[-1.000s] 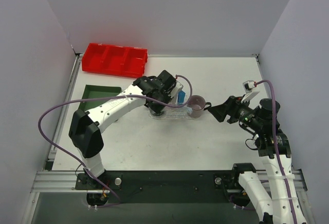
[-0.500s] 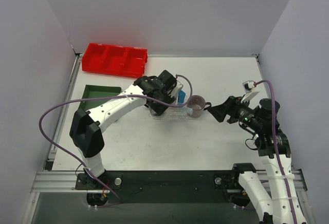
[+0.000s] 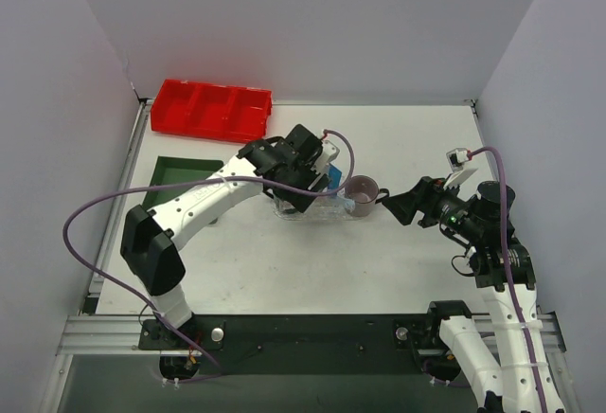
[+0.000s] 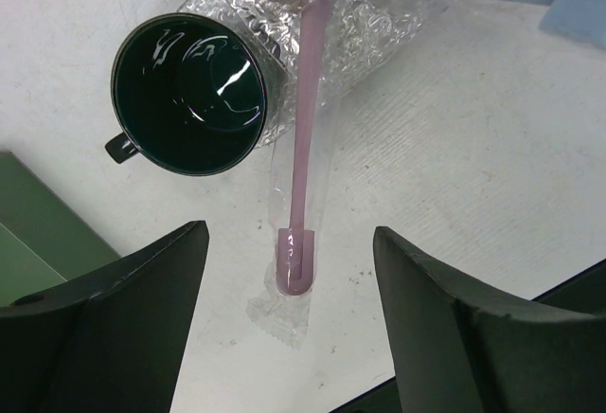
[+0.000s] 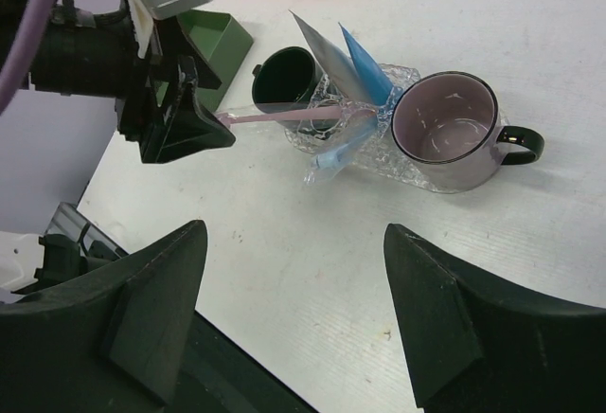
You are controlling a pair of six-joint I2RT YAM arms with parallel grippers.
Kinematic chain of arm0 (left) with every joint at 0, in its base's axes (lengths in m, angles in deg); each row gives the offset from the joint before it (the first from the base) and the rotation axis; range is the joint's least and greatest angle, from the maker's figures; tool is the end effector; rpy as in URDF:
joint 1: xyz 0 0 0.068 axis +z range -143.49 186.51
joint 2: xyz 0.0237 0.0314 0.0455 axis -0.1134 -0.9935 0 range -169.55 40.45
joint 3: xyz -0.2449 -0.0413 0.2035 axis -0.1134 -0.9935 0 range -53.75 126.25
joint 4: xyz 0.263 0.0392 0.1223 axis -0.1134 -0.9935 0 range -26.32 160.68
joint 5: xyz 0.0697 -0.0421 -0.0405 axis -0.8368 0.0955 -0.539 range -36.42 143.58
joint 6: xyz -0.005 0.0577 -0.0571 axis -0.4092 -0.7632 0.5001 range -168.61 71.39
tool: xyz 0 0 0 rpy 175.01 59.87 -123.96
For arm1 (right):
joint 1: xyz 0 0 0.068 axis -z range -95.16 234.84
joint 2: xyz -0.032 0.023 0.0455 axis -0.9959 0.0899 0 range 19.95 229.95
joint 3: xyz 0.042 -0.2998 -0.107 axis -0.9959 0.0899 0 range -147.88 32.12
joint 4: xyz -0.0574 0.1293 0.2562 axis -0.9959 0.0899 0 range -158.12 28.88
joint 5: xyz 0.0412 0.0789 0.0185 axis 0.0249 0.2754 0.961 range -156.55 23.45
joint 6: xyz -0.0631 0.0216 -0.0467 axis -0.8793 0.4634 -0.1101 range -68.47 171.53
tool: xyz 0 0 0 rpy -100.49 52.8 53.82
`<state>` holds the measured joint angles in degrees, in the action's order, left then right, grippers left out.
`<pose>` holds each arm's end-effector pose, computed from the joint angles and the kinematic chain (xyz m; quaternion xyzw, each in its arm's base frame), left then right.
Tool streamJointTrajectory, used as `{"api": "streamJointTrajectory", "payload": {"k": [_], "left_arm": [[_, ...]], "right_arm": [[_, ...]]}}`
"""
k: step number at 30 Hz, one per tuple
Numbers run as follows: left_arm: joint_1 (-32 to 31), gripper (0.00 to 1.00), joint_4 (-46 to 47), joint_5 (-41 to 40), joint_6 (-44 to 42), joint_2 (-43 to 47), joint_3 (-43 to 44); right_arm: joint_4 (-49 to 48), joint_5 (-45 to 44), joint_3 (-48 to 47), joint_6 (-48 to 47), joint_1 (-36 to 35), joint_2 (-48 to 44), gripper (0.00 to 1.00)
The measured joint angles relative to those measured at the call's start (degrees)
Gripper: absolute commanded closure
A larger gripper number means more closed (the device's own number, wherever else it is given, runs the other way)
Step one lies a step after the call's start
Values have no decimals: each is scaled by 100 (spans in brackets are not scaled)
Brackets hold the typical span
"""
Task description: Prepare toiletry sets of a toothbrush and toothpaste on the tray
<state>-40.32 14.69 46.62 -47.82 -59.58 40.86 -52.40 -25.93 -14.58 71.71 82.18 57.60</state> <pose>0.2977 -0.3050 0.3293 0.3644 0.8961 -0.0457 0.2492 0.1613 0.0535 0.3933 -0.1213 0.7276 0.3776 0.5597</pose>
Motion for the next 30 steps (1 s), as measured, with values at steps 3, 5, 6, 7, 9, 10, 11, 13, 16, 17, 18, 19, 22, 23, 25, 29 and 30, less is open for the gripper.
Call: {"api": "streamJointTrajectory", "payload": {"k": [3,5,6,7,9,10,11,13,16,17,18,19,22,23,25,29,30], "left_arm": [[0,19,131,31,0,133,-20],[0,19,275,39,2,271,-90],[0,18,323,39,2,326,-122],[0,18,398,39,2,402,-177],[2,18,531,35,9,553,-293],[7,18,619,28,24,629,-361],[13,19,715,9,42,719,-439],[52,18,986,-2,116,953,-699],[313,18,1488,68,321,1502,-1290],[444,18,1665,127,407,1700,-1482],[632,18,1823,197,514,1928,-1703],[857,18,1996,271,623,2170,-1912],[1543,18,2520,402,940,2894,-2514],[1725,17,2667,407,1019,3117,-2682],[1954,13,2894,372,1132,3536,-2994],[2144,11,3327,201,1224,4312,-3578],[2164,11,3410,111,1226,4516,-3735]], "right_arm": [[0,-20,0,-11,0,2,29],[0,-35,0,-15,0,2,29],[0,-39,0,-15,0,2,29],[0,-39,0,-13,0,2,29],[0,-42,0,-13,2,2,29],[0,-42,0,-11,9,7,29],[0,-50,0,-9,13,11,29],[4,-79,0,13,48,22,29],[13,-153,9,59,107,28,29],[20,-190,17,74,125,28,29],[35,-229,26,81,144,28,29],[50,-267,35,85,160,28,29],[144,-437,35,114,199,20,29],[175,-520,35,120,201,11,29],[243,-737,35,127,212,-48,29],[415,-1241,35,129,225,-208,29],[476,-1375,35,122,225,-271,29]]}}
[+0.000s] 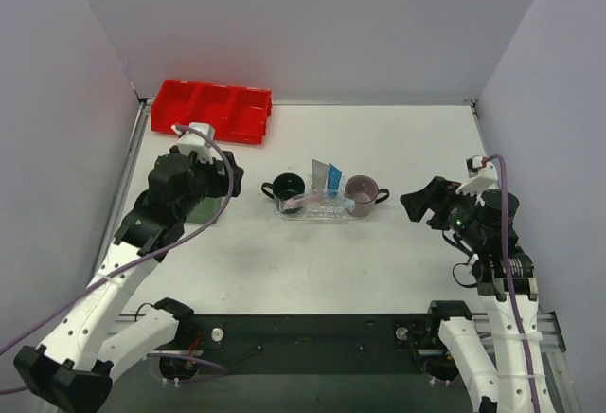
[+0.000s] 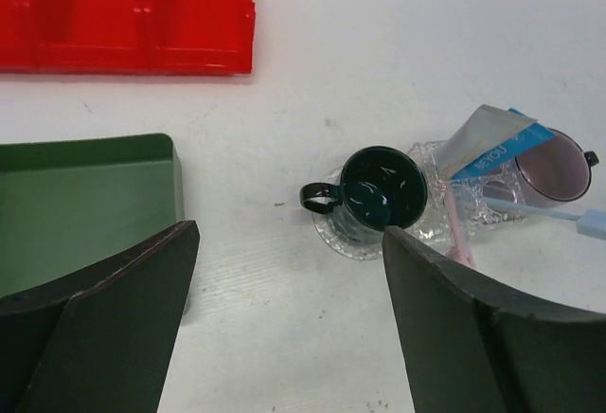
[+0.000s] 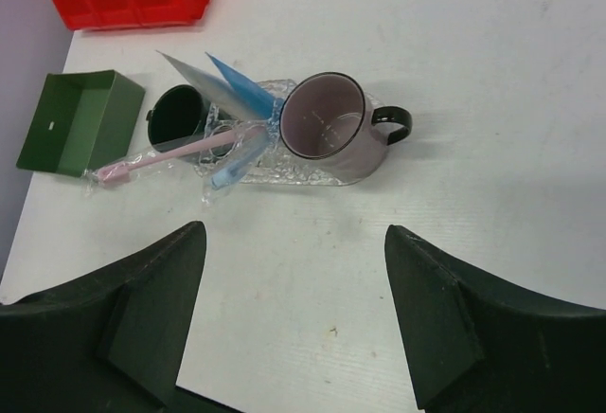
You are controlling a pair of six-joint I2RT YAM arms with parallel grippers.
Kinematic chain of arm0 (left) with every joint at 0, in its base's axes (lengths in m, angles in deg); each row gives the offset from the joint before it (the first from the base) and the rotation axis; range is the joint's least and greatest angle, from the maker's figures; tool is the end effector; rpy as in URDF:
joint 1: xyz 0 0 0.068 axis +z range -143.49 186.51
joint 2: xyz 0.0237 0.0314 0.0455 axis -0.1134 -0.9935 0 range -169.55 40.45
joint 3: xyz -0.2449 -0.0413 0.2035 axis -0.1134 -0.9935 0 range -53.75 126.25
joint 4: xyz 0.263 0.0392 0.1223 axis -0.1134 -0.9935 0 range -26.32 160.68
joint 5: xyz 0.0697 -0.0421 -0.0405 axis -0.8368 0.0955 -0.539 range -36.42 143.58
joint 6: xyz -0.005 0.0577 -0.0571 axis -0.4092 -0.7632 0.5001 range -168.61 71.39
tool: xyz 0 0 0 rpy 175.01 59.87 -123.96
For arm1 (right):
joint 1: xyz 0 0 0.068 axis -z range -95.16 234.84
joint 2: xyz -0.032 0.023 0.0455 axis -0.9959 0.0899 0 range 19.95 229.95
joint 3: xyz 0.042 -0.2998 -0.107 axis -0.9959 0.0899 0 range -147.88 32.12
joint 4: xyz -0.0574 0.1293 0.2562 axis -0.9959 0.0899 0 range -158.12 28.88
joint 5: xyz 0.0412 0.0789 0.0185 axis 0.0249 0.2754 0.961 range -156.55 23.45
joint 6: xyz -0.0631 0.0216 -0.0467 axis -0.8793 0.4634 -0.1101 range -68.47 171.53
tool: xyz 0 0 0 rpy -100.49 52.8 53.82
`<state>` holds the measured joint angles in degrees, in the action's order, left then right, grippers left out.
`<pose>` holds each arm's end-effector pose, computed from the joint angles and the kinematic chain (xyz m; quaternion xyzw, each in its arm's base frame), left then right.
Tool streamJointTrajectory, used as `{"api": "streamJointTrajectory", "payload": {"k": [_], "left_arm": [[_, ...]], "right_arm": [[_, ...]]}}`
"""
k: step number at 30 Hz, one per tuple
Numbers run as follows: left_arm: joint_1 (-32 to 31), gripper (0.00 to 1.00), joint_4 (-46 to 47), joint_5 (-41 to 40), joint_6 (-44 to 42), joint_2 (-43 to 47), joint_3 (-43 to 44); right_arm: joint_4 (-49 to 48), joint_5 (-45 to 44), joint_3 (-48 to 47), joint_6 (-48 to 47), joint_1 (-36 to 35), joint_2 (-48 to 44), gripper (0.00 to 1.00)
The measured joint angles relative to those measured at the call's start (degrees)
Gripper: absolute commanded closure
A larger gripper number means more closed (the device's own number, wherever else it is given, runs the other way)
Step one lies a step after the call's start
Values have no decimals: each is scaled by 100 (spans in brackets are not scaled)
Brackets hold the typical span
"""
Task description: Prepare toiletry sets of a toothbrush and toothpaste on the tray
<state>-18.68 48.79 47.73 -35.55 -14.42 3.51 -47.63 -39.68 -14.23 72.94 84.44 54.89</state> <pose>0.2300 -0.1003 0.3934 0.0568 0.8141 -0.1495 0.5582 0.1587 0.0330 0.3853 -0.0132 0.7552 0.2930 0.5863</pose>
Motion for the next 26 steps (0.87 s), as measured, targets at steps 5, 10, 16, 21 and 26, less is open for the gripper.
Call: {"api": "streamJointTrajectory", "payload": {"k": [5,10,16,21,26], "left_arm": [[22,7,389,-459,0,994,-686],[24,7,538,-935,9,1694,-1117],[22,6,538,-1305,81,1808,-1128],[24,6,529,-1410,142,1814,-1128],[22,6,527,-1484,142,1851,-1128]], "right_arm": [[208,-551,-4,-33,0,-380,29],[372,-918,-37,-116,0,-643,29],[485,-1088,-59,-179,0,-660,29],[525,-1108,-59,-184,0,-660,29],[549,-1121,-70,-181,0,-660,29]]}}
